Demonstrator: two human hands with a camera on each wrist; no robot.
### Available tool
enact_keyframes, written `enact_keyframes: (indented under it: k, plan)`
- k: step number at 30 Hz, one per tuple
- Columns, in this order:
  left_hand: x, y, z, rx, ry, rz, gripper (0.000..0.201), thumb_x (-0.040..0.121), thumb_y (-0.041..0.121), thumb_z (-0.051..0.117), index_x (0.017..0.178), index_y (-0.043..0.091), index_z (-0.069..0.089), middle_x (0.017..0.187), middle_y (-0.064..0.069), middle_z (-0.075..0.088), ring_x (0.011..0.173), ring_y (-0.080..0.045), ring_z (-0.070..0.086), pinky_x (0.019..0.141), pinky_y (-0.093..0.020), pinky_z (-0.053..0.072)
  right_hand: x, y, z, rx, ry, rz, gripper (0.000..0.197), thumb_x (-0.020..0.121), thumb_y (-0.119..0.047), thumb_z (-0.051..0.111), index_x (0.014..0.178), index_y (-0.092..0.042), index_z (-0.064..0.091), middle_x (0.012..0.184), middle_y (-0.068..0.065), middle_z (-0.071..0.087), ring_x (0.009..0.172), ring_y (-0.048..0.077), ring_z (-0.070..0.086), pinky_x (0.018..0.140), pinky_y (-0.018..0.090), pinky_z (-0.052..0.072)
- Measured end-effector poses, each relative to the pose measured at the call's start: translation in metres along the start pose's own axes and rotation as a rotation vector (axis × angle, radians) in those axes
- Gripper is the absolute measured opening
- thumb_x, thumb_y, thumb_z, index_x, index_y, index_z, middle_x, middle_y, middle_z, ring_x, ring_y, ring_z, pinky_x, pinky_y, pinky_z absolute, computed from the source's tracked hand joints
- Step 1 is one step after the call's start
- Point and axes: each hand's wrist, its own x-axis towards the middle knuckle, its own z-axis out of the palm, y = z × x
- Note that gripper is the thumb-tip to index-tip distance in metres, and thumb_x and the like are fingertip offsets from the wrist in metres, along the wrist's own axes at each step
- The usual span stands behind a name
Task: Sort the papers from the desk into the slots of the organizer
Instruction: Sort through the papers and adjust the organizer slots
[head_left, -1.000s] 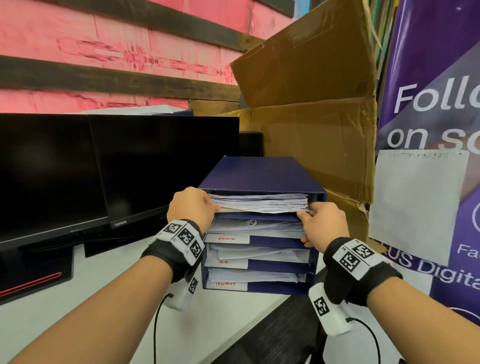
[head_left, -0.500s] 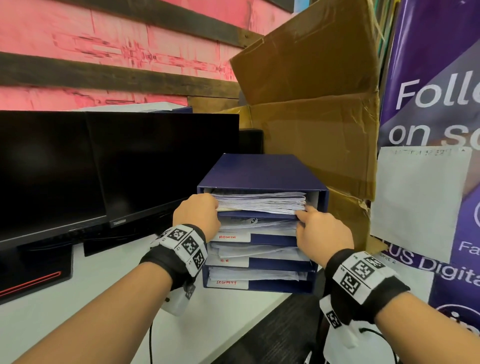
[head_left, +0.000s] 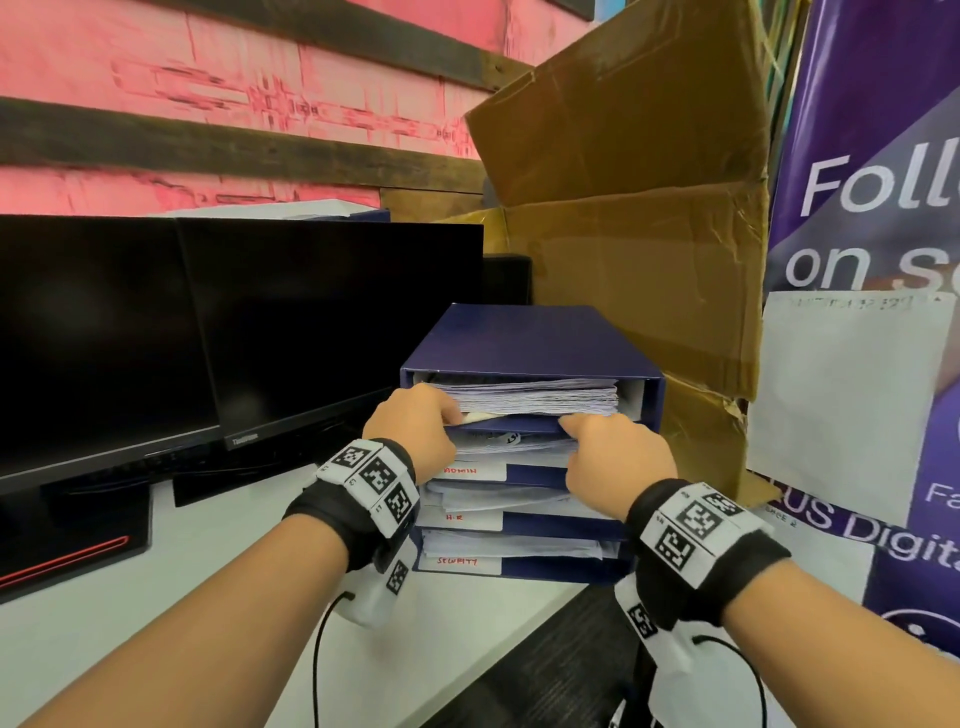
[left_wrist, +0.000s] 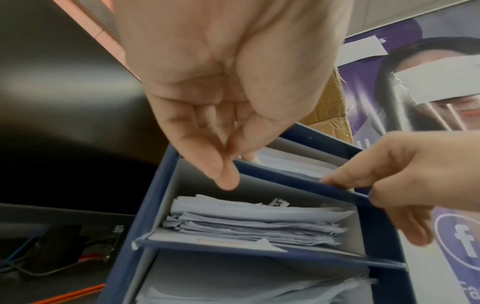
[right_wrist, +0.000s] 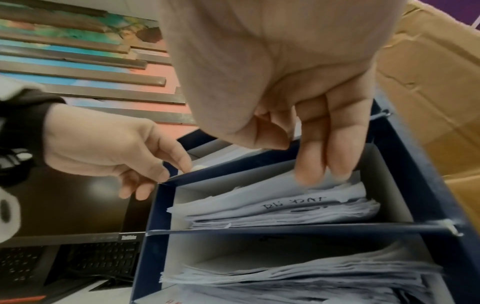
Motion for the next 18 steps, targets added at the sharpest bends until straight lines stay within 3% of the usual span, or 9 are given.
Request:
enact_keyframes:
  k: [5, 9, 12, 14, 18]
  plan:
    - [-0.003, 0.008, 0.001, -0.028, -0.191, 0.104, 0.067, 0.081, -0.008, 0.047, 0.132, 0.033, 0.055, 0.142, 0.001, 0.049, 0.123, -0.024, 0.052, 0.097, -0.034, 0.050, 0.012, 0.007, -0.003, 0.068, -0.061, 0.053, 0.052, 0.086, -0.008, 0.046, 0.136, -0.023, 0.047, 0.117, 0.009, 0.062, 0.092, 0.028, 0.060, 0.077, 0.034, 0.053]
    - [-0.001, 0.017, 0.005, 0.050, -0.302, 0.172, 0.079, 0.078, -0.010, 0.049, 0.140, 0.039, 0.043, 0.147, 0.002, 0.044, 0.126, -0.025, 0.051, 0.091, -0.036, 0.053, 0.017, 0.011, -0.003, 0.127, -0.026, 0.068, 0.046, 0.085, -0.006, 0.046, 0.129, -0.019, 0.053, 0.112, 0.010, 0.064, 0.089, 0.028, 0.059, 0.080, 0.035, 0.054]
    - [-0.001, 0.020, 0.008, 0.045, -0.341, 0.204, 0.079, 0.080, -0.010, 0.044, 0.143, 0.037, 0.038, 0.149, 0.002, 0.041, 0.118, -0.023, 0.058, 0.089, -0.036, 0.055, 0.018, 0.012, -0.001, 0.107, -0.013, 0.073, 0.044, 0.085, -0.008, 0.046, 0.127, -0.020, 0.054, 0.109, 0.009, 0.064, 0.083, 0.027, 0.056, 0.076, 0.034, 0.053]
    - [-0.001, 0.017, 0.007, 0.020, -0.287, 0.197, 0.072, 0.082, -0.008, 0.043, 0.139, 0.037, 0.045, 0.145, 0.003, 0.046, 0.114, -0.022, 0.060, 0.089, -0.036, 0.055, 0.017, 0.013, 0.000, 0.069, 0.000, 0.071, 0.042, 0.086, -0.011, 0.047, 0.126, -0.022, 0.055, 0.106, 0.008, 0.064, 0.080, 0.026, 0.055, 0.073, 0.032, 0.051]
    - [0.000, 0.001, -0.004, -0.013, -0.005, 0.068, 0.048, 0.082, 0.001, 0.047, 0.119, 0.025, 0.066, 0.127, -0.003, 0.062, 0.112, -0.027, 0.060, 0.094, -0.039, 0.052, 0.016, 0.012, 0.002, 0.035, 0.076, 0.076, 0.035, 0.086, -0.014, 0.046, 0.117, -0.023, 0.060, 0.097, 0.005, 0.063, 0.080, 0.026, 0.059, 0.071, 0.032, 0.053]
